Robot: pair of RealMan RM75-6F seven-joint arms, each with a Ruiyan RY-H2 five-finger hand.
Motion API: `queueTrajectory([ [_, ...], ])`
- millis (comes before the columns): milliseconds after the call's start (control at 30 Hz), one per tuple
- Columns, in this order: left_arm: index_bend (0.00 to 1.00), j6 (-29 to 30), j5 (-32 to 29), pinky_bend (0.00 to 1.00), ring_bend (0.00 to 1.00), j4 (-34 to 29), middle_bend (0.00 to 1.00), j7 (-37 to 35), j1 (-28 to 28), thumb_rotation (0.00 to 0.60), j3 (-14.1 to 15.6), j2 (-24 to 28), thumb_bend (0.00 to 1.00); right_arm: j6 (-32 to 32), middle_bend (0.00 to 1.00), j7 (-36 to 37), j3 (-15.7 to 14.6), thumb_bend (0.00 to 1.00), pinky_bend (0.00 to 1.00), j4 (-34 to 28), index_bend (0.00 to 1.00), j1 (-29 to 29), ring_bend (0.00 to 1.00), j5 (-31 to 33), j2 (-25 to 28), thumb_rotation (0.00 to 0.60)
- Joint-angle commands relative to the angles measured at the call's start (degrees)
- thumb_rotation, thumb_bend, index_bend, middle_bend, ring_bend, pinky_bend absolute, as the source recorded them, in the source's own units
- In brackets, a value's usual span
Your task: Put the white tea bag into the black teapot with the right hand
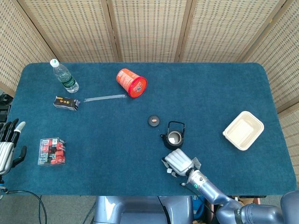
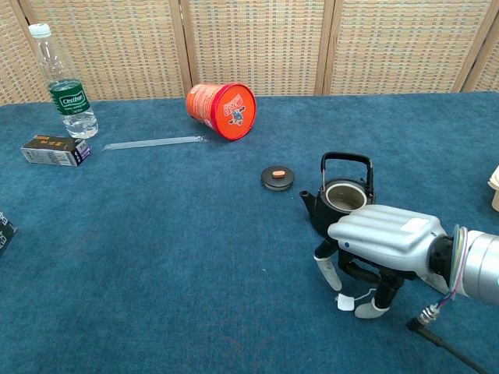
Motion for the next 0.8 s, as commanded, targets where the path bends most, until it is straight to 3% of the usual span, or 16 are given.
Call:
queueTrajectory([
  [33,0.0,0.0,0.0,0.0,0.0,0.0,0.0,0.0,0.0,0.6,0.0,0.0,0.51,0.0,0.92,0.1,0.0,0.63,0.98,0.1,0.59,0.0,0.96,0.0,0.0,0.6],
  [467,0.0,-0.1,0.0,0.0,0.0,-0.1,0.0,0.1,0.0,0.6,0.0,0.0,0.51,0.4,0.92,0.5,-0.2,0.77,0.98,-0.1,0.59,0.1,0.96,-0.2,0.2,0.6],
  [800,0.0,0.0,0.0,0.0,0.0,-0.1,0.0,0.1,0.0,0.6,0.0,0.0,0.51,0.7,0.92,0.6,-0.1,0.79,0.98,-0.5,0.59,0.2,0.96,-0.3,0.4,0.6],
])
